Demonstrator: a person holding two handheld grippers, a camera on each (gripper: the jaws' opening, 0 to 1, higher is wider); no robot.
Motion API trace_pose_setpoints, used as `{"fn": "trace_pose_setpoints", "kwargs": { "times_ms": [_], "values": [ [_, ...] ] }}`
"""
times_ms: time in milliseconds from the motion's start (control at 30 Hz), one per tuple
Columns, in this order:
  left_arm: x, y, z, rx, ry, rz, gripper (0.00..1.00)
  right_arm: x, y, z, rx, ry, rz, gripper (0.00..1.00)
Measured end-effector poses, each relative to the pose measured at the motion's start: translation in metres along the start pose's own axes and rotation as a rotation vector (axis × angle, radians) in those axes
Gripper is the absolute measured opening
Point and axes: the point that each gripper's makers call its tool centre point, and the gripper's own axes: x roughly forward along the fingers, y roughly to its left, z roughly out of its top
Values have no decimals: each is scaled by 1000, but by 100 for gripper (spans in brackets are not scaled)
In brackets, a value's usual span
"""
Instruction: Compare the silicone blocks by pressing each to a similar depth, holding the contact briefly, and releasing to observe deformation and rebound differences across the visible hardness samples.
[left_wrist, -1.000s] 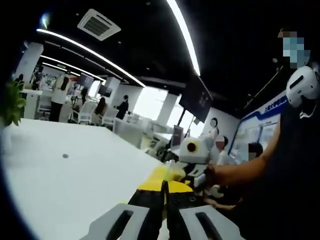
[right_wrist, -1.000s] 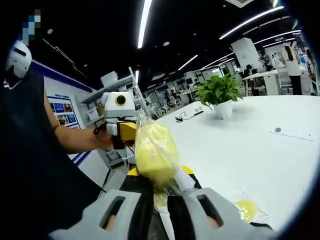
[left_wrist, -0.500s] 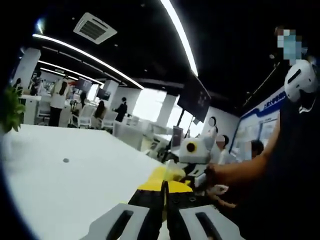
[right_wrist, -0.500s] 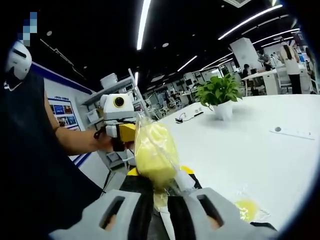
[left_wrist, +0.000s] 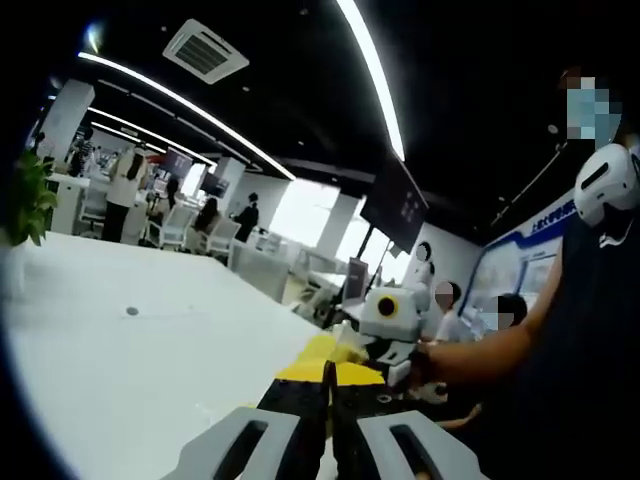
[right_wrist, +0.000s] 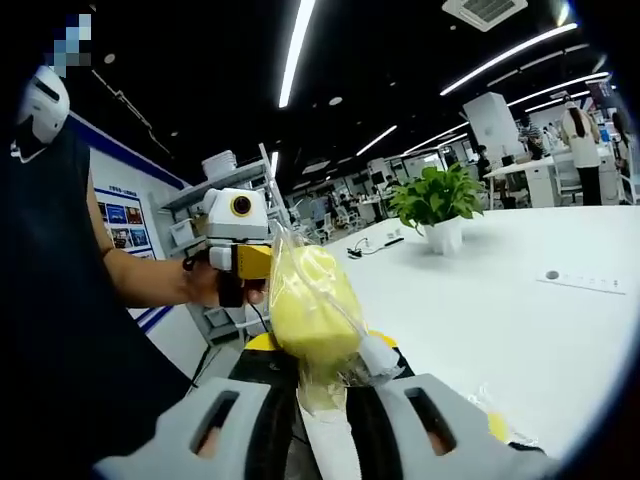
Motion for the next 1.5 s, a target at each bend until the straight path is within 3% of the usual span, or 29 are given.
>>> {"fn": "trace_pose_setpoints", "kwargs": {
  "times_ms": [167, 400, 633, 767, 1200, 1500],
  "values": [
    [-2, 1, 7, -5, -20, 5, 0, -1, -6, 4, 1, -21, -29, 32],
    [-6, 2, 13, -6, -38, 4, 0, -4, -25, 8, -36, -51, -139, 72],
    [-8, 2, 15, -10, -50, 6, 0, -7, -34, 16, -62, -105, -188, 97],
    [-10, 3, 20, -15, -68, 9, 0, -9, -40, 6, -8, -51, -202, 96],
    [-12, 10, 29, -41, -101, 30, 0, -33, -54, 6, -45, -71, -293, 96],
    [-15, 21, 28, -62, -108, 53, 0, -74, -78, -9, -50, -59, -448, 96]
  ]
}}
